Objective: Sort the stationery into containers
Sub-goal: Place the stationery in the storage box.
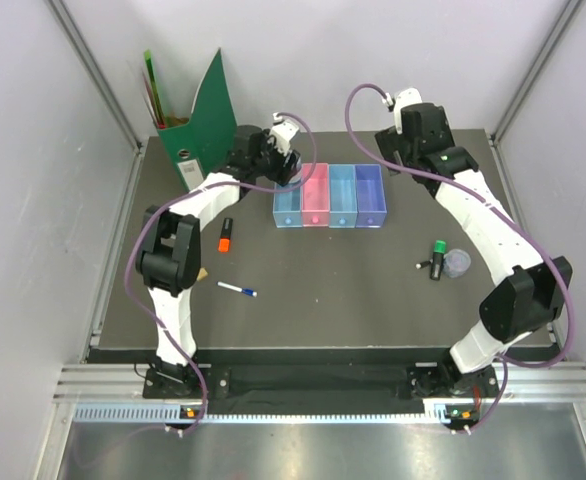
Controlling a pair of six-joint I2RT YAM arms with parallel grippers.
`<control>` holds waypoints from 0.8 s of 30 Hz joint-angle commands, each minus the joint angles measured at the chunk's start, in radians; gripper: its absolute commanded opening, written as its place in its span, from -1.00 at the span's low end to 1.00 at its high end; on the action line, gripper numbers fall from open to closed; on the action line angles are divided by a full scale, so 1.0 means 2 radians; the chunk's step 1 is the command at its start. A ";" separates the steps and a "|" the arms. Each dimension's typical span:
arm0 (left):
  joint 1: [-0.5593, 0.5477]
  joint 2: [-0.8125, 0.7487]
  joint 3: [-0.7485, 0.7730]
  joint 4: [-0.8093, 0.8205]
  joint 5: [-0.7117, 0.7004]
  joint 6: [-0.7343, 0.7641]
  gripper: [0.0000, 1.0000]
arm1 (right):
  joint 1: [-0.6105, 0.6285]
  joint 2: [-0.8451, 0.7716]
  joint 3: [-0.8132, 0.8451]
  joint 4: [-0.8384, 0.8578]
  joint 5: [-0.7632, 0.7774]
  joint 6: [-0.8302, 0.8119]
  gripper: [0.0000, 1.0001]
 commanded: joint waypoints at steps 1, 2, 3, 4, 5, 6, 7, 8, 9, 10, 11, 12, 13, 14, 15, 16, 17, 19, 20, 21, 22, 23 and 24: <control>-0.002 0.009 0.025 0.049 -0.005 0.009 -0.78 | -0.002 -0.028 0.000 0.017 -0.001 0.004 0.99; -0.002 0.009 0.020 0.049 -0.005 0.009 -0.78 | -0.002 -0.028 0.001 0.016 -0.001 0.004 0.99; -0.002 0.008 0.016 0.052 -0.006 0.009 -0.78 | -0.002 -0.029 0.002 0.015 -0.002 0.006 0.99; -0.002 0.009 0.010 0.058 -0.007 0.010 -0.78 | -0.002 -0.029 0.002 0.015 -0.002 0.008 0.99; -0.002 0.009 0.006 0.061 -0.009 0.012 -0.78 | -0.002 -0.031 0.002 0.015 -0.003 0.008 0.99; -0.002 0.008 0.003 0.063 -0.011 0.014 -0.78 | -0.002 -0.030 0.003 0.014 -0.003 0.011 0.99; -0.002 0.009 0.000 0.067 -0.013 0.016 -0.78 | -0.002 -0.031 0.002 0.013 -0.005 0.011 0.99; -0.002 0.009 -0.004 0.070 -0.020 0.016 -0.78 | -0.002 -0.031 0.002 0.013 -0.004 0.012 0.99; -0.001 0.008 -0.007 0.072 -0.020 0.016 -0.78 | -0.003 -0.032 0.001 0.012 -0.005 0.013 0.99; -0.002 0.007 -0.009 0.074 -0.020 0.017 -0.78 | -0.002 -0.032 -0.001 0.011 -0.006 0.014 0.99; -0.002 0.006 -0.010 0.075 -0.020 0.017 -0.78 | -0.002 -0.032 -0.001 0.011 -0.005 0.014 0.99; -0.002 0.007 -0.012 0.076 -0.021 0.016 -0.78 | -0.002 -0.032 -0.002 0.012 -0.006 0.014 0.99; -0.002 0.007 -0.015 0.076 -0.020 0.014 -0.78 | -0.002 -0.032 -0.002 0.012 -0.007 0.014 0.99; -0.002 0.007 -0.017 0.079 -0.020 0.014 -0.78 | -0.001 -0.032 -0.002 0.013 -0.007 0.015 0.99; -0.002 0.008 -0.018 0.081 -0.020 0.012 -0.78 | -0.001 -0.031 -0.001 0.012 -0.007 0.016 0.99; -0.003 0.009 -0.020 0.082 -0.020 0.010 -0.78 | -0.001 -0.030 0.001 0.012 -0.007 0.017 0.99; -0.003 0.010 -0.021 0.083 -0.020 0.009 -0.78 | -0.001 -0.030 0.002 0.012 -0.007 0.017 0.99; -0.003 0.013 -0.026 0.087 -0.021 0.007 -0.77 | -0.001 -0.030 0.003 0.012 -0.008 0.016 0.99; -0.003 0.014 -0.027 0.088 -0.022 0.008 -0.77 | -0.001 -0.030 0.003 0.009 -0.008 0.016 0.99; -0.003 0.018 -0.028 0.092 -0.023 0.010 -0.77 | -0.001 -0.031 0.003 0.010 -0.007 0.016 0.99; -0.004 0.020 -0.030 0.092 -0.026 0.012 -0.78 | -0.001 -0.030 0.002 0.010 -0.007 0.017 0.99; -0.004 0.022 -0.031 0.092 -0.026 0.015 -0.78 | -0.001 -0.032 0.002 0.010 -0.007 0.016 1.00; -0.004 0.022 -0.033 0.093 -0.029 0.018 -0.78 | -0.001 -0.032 0.001 0.009 -0.007 0.016 0.99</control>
